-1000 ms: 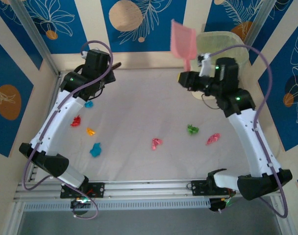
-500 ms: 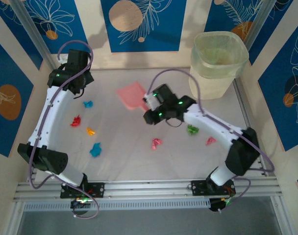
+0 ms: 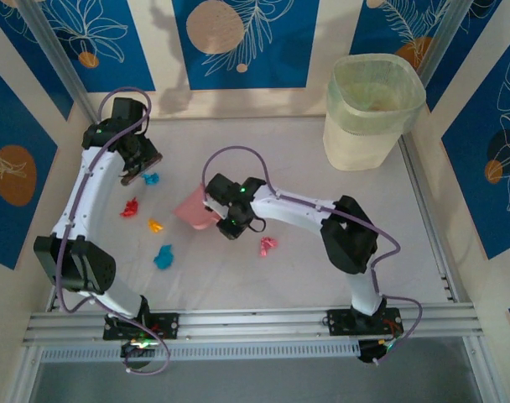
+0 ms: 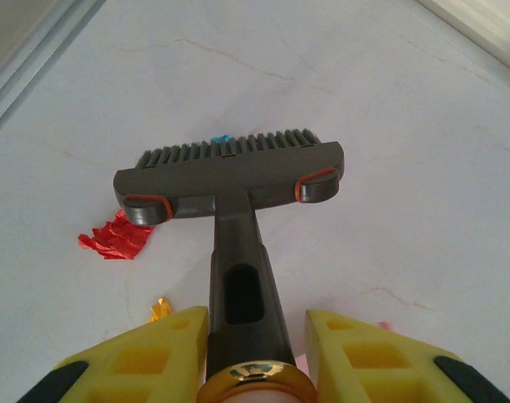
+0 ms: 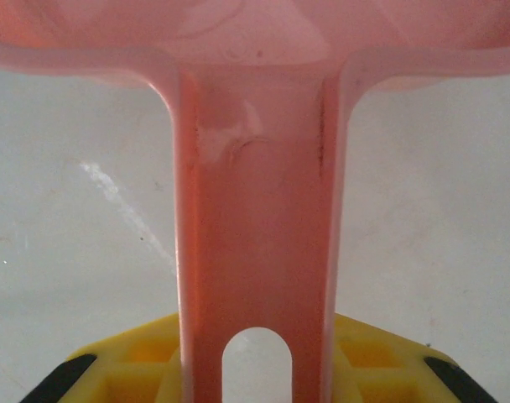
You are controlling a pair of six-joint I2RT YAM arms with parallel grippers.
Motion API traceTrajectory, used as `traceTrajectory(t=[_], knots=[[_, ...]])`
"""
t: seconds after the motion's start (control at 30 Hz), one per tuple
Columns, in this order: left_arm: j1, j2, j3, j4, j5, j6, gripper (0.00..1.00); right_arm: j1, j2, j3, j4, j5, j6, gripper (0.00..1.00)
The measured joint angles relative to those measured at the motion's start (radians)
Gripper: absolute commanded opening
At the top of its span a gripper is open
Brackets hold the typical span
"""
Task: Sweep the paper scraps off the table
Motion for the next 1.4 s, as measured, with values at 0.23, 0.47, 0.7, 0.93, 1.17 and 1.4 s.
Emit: traceTrajectory(t=[0.23,0.47,0.7,0.93,1.17,1.4], knots=[[0.026,0.061,0.006,0.010,0.035,0.020,0.00,0.032,0.043,0.025,-0.041,0.024,0.000,0.00],[0.055,0.111,0.040,0.010,0.084,0.041,0.00,0.031,0.087,0.063,-0.065,0.054,0.004,0.00],[0.056,0.132,0.067,0.005,0.159,0.052,0.00,0.027,0.091,0.071,-0.085,0.058,0.020,0.00],[0.050,0.135,0.068,0.009,0.302,0.035,0.00,0.008,0.091,0.078,-0.093,0.058,0.042,0.00],[-0.007,0.129,0.066,0.011,0.420,0.000,0.00,-0.033,0.091,0.058,-0.090,0.058,0.064,0.00],[-0.023,0.117,0.167,0.000,0.395,-0.003,0.00,-0.059,0.091,0.019,-0.075,0.061,0.072,0.00]])
